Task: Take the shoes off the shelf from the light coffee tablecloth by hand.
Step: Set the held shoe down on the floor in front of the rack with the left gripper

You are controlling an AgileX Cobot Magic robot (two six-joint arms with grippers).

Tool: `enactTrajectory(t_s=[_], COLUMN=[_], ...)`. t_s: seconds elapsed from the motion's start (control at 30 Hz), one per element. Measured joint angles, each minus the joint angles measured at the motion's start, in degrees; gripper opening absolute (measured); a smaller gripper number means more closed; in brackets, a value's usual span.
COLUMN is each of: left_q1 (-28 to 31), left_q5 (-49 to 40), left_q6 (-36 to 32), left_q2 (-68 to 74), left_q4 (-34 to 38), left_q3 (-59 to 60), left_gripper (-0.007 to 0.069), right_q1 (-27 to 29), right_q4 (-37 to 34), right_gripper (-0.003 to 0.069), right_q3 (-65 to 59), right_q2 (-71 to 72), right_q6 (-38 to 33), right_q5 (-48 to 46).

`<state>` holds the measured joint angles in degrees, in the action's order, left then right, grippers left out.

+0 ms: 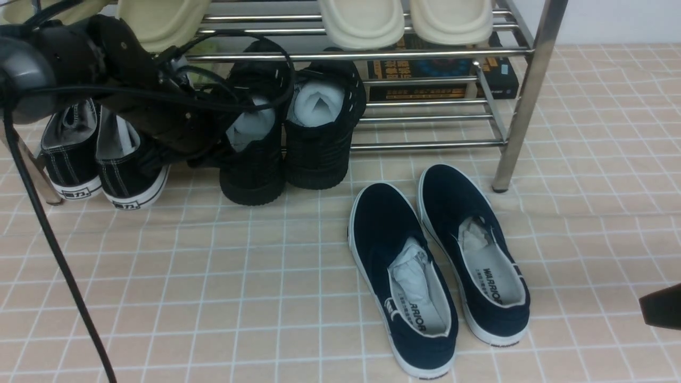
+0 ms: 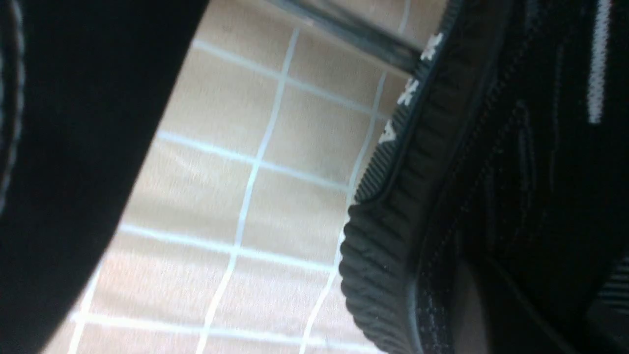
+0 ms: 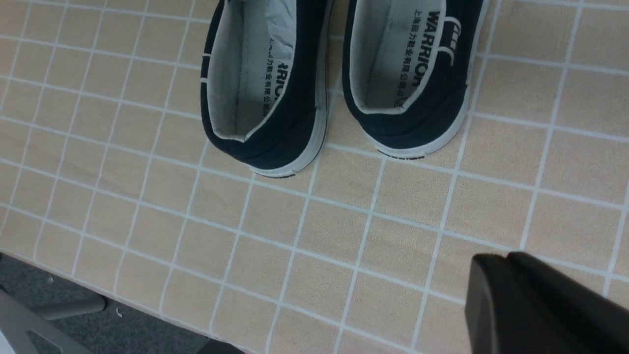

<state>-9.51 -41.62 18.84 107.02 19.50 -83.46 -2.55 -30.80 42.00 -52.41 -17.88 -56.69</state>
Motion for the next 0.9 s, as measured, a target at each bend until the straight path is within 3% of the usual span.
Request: enactTrajectory(t_s=[0.43,0.9], left_q1=[0.0,0.0], left_q5=[-15.78,-30.19], left_q6=[-2.4,-1.7], left_q2=[-14.84,-30.71], left_q4=[-4.29,-15.76], left_q3=[0.19,2.03], left_gripper=[0.0017,0.002], right_q1=[0.0,0.0], right_q4=[0.17,0.17], right_gripper=[0.0045,0.0052], right_q3=[0.0,0.0], right_q2=[0.0,0.0], right_q6=[0.0,0.0], right_q5=[-1.13,-1.17])
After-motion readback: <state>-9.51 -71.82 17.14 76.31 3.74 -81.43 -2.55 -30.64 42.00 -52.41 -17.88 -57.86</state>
